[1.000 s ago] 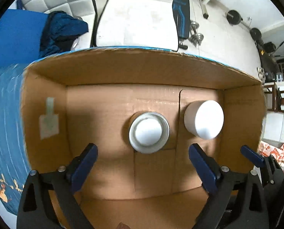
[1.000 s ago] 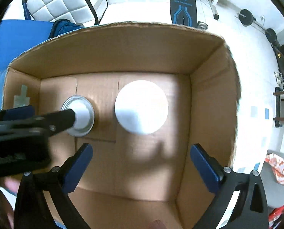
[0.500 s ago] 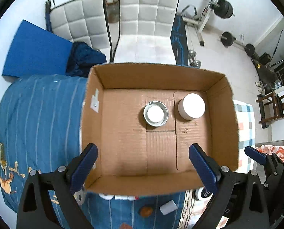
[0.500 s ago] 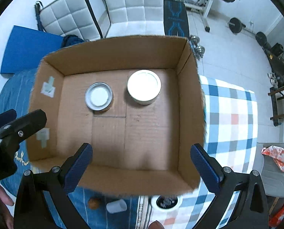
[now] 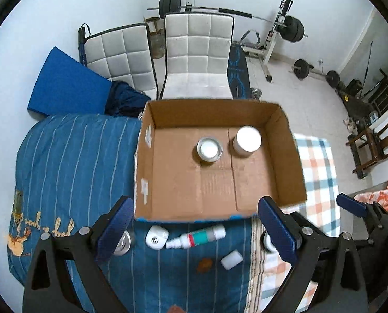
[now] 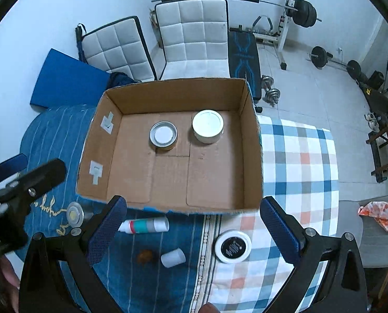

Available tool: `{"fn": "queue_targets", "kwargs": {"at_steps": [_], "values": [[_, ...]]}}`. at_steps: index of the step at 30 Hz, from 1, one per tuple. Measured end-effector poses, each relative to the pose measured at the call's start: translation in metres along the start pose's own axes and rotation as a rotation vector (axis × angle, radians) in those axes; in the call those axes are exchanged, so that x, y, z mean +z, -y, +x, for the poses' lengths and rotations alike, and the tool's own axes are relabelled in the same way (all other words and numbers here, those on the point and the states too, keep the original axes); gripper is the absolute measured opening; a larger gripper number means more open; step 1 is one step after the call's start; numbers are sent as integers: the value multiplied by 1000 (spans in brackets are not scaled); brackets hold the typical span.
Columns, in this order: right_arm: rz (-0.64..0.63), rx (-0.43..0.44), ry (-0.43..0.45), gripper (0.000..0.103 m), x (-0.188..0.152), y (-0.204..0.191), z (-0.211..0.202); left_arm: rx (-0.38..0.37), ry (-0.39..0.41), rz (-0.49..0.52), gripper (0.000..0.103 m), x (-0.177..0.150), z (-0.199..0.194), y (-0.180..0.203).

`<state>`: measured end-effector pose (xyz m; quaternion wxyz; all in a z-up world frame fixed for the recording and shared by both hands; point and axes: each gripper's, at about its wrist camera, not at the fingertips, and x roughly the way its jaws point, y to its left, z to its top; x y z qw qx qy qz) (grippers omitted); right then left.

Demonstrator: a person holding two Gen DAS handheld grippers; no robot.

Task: Organize rigid objects
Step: 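Open both tools and withdraw from the box, then grasp the teal spray bottle with left tool while right tool grasps black-lidded jar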

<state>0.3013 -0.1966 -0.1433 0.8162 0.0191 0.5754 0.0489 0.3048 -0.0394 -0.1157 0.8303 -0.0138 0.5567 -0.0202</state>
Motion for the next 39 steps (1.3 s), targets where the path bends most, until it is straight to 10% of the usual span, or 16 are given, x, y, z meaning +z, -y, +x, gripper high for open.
{"fn": "queue_targets", "kwargs": {"at_steps": [12,24,31,32,39], "values": [[153,-74,-291,103,-88,85,113,107,-358,83,98,-118,139,13],[95,-77,-350,103,-107,91,181,238,-342,323,97,-111,208,37],[136,-51,-404,83,-109,83,204,182,-425,347,51,-105,234,50],[143,-60,-410,78,-111,83,206,74,-184,353,47,-104,236,50],[133,-84,-446,77,-135,79,198,-4,-236,250,33,-118,232,33]]}}
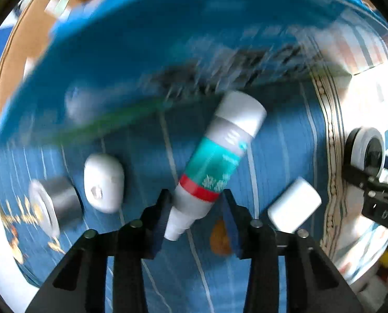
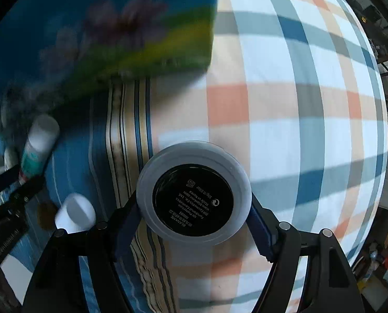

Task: Organize rigid objects
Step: 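Grasp the teal spray bottle with left tool while right tool grasps black-lidded jar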

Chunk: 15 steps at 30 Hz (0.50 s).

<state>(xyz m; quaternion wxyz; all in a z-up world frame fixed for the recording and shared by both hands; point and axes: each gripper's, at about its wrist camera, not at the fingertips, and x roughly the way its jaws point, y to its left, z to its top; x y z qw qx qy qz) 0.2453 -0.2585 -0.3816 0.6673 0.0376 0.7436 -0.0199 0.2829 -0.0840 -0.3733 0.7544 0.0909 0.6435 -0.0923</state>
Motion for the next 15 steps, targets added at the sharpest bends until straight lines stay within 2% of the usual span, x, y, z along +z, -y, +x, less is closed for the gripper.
{"fn": "queue_targets", "kwargs": {"at_steps": [4,6,8,9,10,12,14,15], "values": [[-45,-12,-42,77,-24,-2,5,-74,-50,-72,32,-22,5,-16],[-48,-5,-51,77,-33,-1,6,-83,-51,-89,34,-25,5,-20],[-35,10,-51,78,-37,0,7,-81,-64,-82,38,-20,8,-23],[-26,15,-53,78,-38,2,10,-73,-84,-85,44,-12,10,-23],[-16,19,-58,78,-39,4,11,-73,-102,-95,44,-6,15,-24],[7,20,-63,78,-36,9,10,-77,-122,-119,45,3,24,-25],[14,5,-67,79,-33,11,10,-69,-106,-132,44,5,23,-23],[12,-9,-65,78,-34,9,11,-59,-86,-125,38,4,21,-20]]}}
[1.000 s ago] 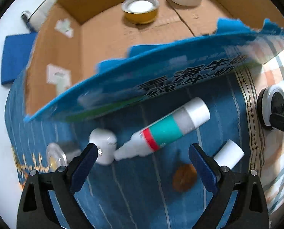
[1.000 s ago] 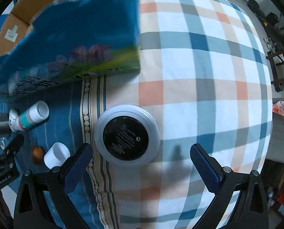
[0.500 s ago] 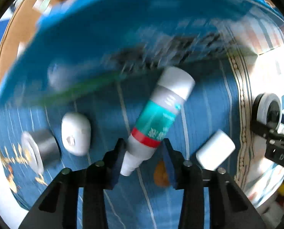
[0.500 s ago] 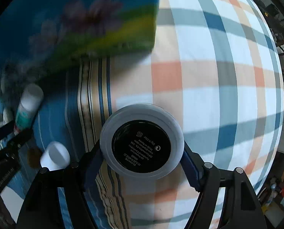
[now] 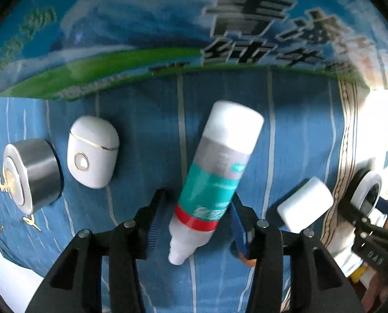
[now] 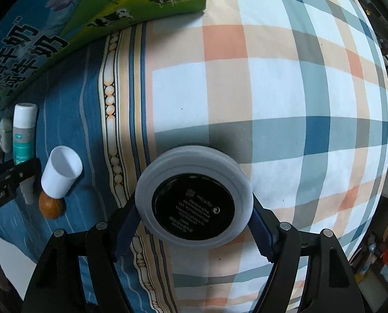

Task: Organize rigid objects
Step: 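Grasp the teal spray bottle with left tool while right tool grasps black-lidded jar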

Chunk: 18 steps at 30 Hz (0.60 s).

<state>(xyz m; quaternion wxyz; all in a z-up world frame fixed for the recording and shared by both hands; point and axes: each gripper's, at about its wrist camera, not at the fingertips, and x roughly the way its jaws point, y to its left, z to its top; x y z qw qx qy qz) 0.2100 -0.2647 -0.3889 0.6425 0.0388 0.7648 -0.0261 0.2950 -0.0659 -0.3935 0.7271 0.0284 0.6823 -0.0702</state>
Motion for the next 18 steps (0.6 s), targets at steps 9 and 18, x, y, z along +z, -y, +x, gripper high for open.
{"fn": "queue_targets", "kwargs": {"at_steps": [9,18], "values": [[-46,27,-65,77,-21,-20,4,-9,-12,-12,32,-45,-11,20],[-75,-63,-75,87,-16,-45,20,-18,-11,-58,32,-31,-18,19]]}}
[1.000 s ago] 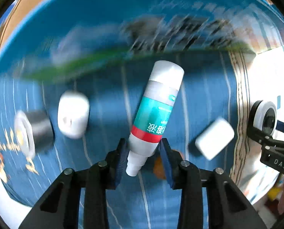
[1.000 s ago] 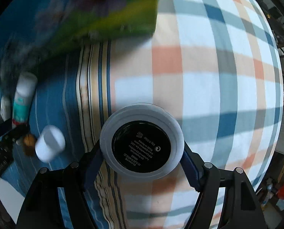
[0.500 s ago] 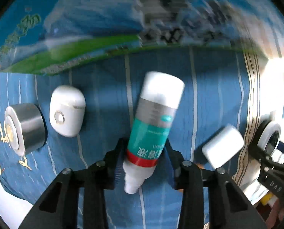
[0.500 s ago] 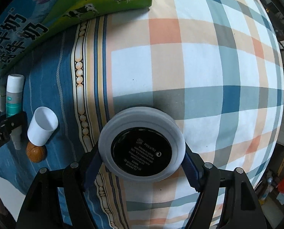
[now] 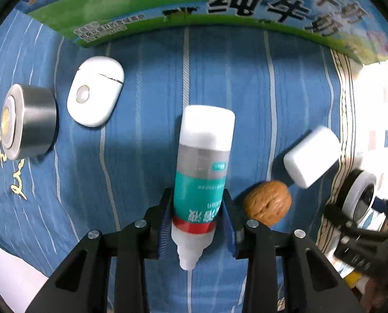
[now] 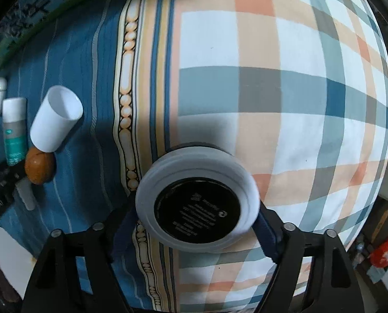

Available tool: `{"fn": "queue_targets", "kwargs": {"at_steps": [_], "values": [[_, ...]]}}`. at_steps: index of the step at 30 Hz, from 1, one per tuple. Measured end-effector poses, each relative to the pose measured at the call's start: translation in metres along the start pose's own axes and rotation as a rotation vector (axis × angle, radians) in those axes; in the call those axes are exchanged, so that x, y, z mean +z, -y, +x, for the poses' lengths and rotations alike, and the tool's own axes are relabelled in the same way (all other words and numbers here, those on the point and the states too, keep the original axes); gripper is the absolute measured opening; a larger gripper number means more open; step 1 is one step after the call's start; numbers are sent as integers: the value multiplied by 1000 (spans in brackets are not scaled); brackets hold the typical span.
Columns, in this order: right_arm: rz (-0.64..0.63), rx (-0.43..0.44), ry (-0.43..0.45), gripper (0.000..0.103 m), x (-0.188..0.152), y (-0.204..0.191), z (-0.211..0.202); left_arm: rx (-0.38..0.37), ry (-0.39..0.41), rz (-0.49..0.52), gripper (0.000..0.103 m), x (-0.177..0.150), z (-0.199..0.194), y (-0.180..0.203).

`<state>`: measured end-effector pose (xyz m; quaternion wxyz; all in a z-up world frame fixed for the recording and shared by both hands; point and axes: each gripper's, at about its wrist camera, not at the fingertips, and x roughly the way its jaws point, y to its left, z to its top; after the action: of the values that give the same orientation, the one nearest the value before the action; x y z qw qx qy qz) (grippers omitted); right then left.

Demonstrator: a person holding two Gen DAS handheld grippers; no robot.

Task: Organize rigid objects
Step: 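Grasp the teal spray bottle with left tool while right tool grasps black-lidded jar, then lower spray bottle and black-lidded jar into the box with both tools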

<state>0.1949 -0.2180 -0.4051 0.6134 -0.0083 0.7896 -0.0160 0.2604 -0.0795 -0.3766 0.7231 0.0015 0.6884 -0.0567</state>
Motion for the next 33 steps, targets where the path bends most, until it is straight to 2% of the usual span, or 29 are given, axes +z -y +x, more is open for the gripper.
{"fn": "queue_targets", "kwargs": {"at_steps": [2,4,5,8,13,14,19,21,24,27,33], "values": [[-2,-1,9,86,-2,-5,1,15,8,1,31,0,-4,5],[-11,-1,22,81,-4,-4,-3,27,20,11,31,-23,-2,3],[-17,-9,28,77,-6,-5,-5,25,20,13,30,-20,-2,6],[-34,-24,45,77,-12,-6,-10,-22,38,-23,30,-29,-26,14],[-33,26,78,77,-24,-6,-21,-67,103,-25,30,-39,-65,26],[-33,40,86,77,-26,-7,-25,-65,76,-36,30,-40,-70,28],[-35,90,127,77,-34,-15,-55,-98,82,-38,30,-41,-104,42],[-41,111,150,77,-35,-19,-71,-92,10,-63,30,-42,-113,42],[-55,122,181,77,-41,-33,-93,-94,23,-60,30,-41,-125,45],[-62,137,206,77,-43,-38,-110,-99,-4,-77,30,-48,-129,37],[-65,163,252,77,-35,-18,-121,-121,50,-78,29,-48,-152,23]]}}
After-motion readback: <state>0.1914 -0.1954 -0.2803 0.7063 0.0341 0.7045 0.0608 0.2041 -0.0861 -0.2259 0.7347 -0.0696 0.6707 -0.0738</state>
